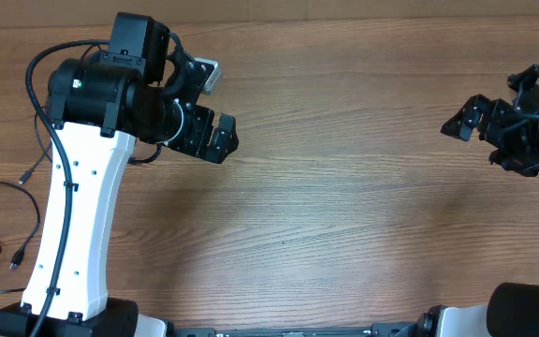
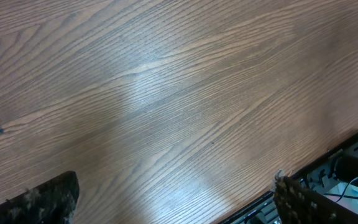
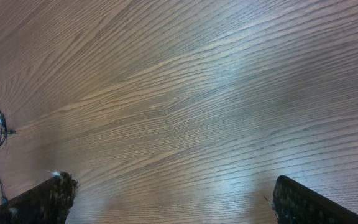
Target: Untangle cables
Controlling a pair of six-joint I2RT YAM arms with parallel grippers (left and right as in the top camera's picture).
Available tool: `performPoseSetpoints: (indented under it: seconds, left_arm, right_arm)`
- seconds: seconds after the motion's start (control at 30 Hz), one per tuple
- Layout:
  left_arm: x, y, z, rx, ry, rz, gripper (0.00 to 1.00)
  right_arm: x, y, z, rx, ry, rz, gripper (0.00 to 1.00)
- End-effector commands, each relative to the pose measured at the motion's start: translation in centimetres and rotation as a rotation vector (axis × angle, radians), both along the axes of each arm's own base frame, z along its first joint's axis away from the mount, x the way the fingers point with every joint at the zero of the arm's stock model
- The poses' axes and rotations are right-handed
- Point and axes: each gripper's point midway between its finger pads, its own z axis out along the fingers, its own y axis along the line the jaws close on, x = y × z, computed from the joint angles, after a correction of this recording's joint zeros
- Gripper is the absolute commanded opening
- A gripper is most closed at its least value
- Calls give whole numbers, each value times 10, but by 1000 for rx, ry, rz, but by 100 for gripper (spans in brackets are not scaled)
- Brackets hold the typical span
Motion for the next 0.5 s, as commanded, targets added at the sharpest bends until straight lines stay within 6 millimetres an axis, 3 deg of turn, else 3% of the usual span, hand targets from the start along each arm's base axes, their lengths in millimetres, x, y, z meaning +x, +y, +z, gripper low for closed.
performPoseSetpoints:
  seconds: [0.0, 0.47]
  left_arm:
    - [2, -1, 2, 6, -17, -18, 100]
    - [2, -1, 2, 6, -17, -18, 100]
  right_arm:
    - [1, 0, 0, -9, -7, 8, 100]
    - [1, 0, 0, -9, -7, 8, 100]
